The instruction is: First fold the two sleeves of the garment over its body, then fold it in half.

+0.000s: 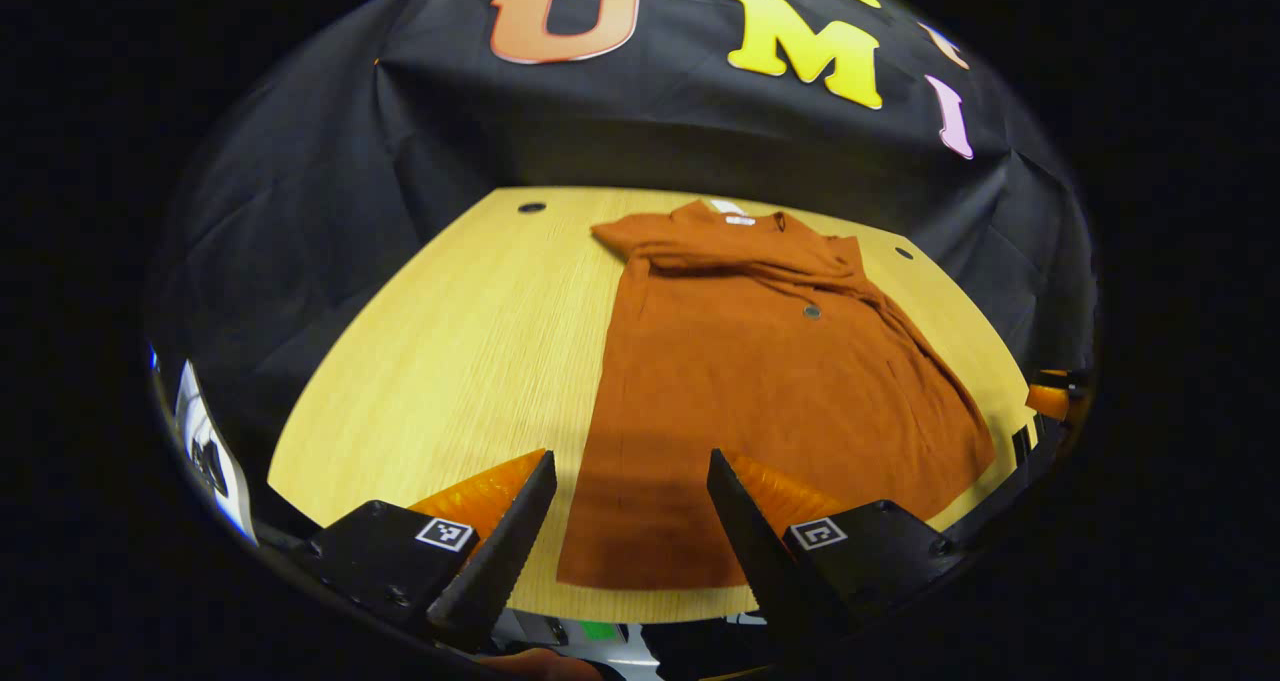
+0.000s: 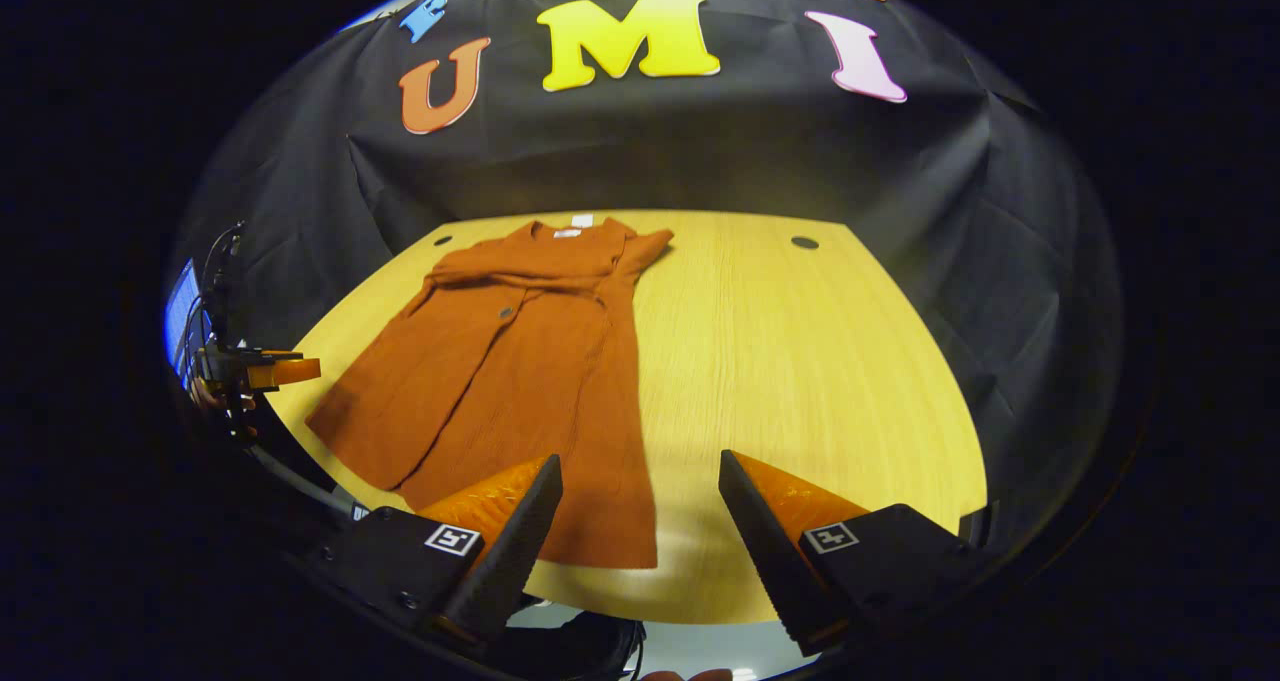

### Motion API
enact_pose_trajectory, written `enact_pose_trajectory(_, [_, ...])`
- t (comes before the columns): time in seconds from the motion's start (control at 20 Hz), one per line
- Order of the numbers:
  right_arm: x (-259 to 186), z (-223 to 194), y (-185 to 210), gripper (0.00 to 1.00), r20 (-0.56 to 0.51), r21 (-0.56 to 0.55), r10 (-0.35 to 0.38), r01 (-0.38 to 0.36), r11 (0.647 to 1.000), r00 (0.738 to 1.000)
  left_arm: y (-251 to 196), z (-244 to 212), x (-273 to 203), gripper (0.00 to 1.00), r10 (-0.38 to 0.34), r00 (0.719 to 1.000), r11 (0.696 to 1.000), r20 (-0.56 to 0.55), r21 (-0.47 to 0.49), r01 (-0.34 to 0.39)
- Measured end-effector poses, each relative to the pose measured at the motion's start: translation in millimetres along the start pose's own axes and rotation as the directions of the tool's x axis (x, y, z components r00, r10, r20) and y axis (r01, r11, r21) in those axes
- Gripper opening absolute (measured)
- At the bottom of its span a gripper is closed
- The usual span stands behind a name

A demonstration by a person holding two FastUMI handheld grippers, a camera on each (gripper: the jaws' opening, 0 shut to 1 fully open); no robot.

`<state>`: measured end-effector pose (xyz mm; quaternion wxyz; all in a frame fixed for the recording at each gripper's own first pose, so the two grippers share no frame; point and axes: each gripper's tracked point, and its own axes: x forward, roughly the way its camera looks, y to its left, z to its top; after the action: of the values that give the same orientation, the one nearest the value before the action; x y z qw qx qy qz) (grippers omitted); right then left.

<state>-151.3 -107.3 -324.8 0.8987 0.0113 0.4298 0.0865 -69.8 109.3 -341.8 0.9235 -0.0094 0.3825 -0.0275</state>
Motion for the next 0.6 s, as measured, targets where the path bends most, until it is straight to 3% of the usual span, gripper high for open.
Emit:
enact_pose_trajectory(0.15, [19.0,-32.3,-0.8,1.0,-0.081,0.022,-0.021,0.023,0.999,0.997,17.2,-36.1,7.9,1.0,0.001,0.996,0.999,-0.088,-0.046,-0.005])
enact_pose_trajectory(0.4, [38.3,-68.1,6.4,1.0,-0.18,0.026,-0.046,0.051,0.998,0.983,16.0,-45.1,3.2,0.99,-0.053,0.993,0.997,-0.107,-0.065,0.046])
enact_pose_trajectory(0.6, [44.4,-66.0,11.8,1.0,-0.169,-0.02,-0.072,0.07,0.997,0.983,0.6,-50.0,-1.8,1.0,-0.102,0.987,0.995,-0.126,-0.034,0.098])
